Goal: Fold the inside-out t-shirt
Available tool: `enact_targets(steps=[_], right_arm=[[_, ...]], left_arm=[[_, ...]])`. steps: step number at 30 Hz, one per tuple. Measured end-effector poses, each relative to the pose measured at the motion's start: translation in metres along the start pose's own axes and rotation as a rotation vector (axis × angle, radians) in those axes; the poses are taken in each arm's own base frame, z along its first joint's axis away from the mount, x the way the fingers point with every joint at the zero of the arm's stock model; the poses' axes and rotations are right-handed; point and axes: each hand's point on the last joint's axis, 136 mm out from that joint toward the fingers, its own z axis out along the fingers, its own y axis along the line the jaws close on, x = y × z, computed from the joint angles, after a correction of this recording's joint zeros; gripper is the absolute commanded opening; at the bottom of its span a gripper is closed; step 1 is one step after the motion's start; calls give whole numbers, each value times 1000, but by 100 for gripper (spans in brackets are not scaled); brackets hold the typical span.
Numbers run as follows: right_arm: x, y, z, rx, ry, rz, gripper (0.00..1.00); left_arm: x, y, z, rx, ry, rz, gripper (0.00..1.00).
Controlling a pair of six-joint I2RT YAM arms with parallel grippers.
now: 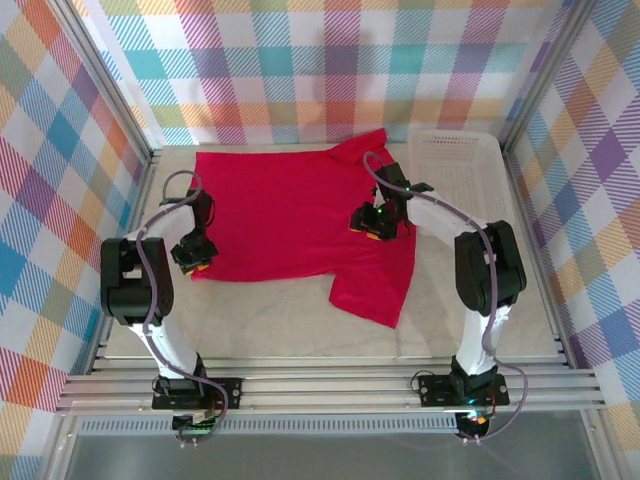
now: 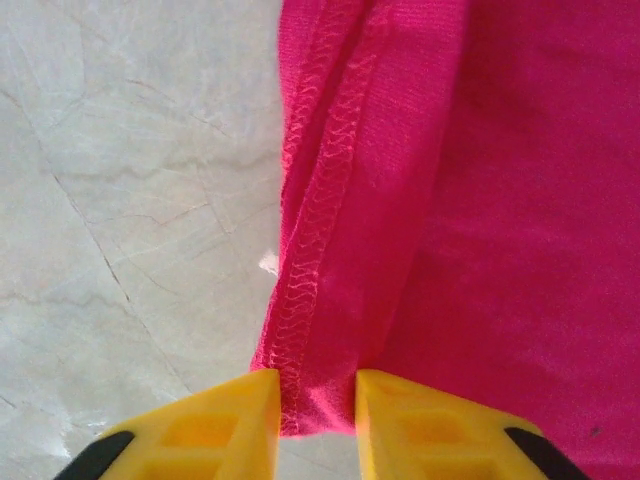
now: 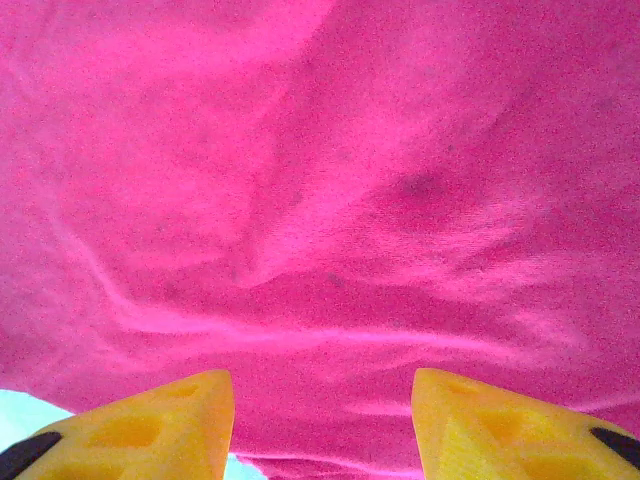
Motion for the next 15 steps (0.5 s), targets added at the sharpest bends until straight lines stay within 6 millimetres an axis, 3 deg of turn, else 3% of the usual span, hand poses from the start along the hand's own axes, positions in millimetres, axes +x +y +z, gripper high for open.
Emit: enact_targets(steps=[2,8,13,15], right_arm=[[1,-4,9,9,13,10,46],[14,-29,36,61,63,41,42],[14,-39,39,86,60,57,37],[14,-41,39,91,59,60,36]], left_arm=[[0,2,4,-20,2,5,0],[-9,9,-1,-72,-23,9,0],[-27,26,-23,-109,-113,-18,0],[-33,36,-40,-86,-163,-49,0]])
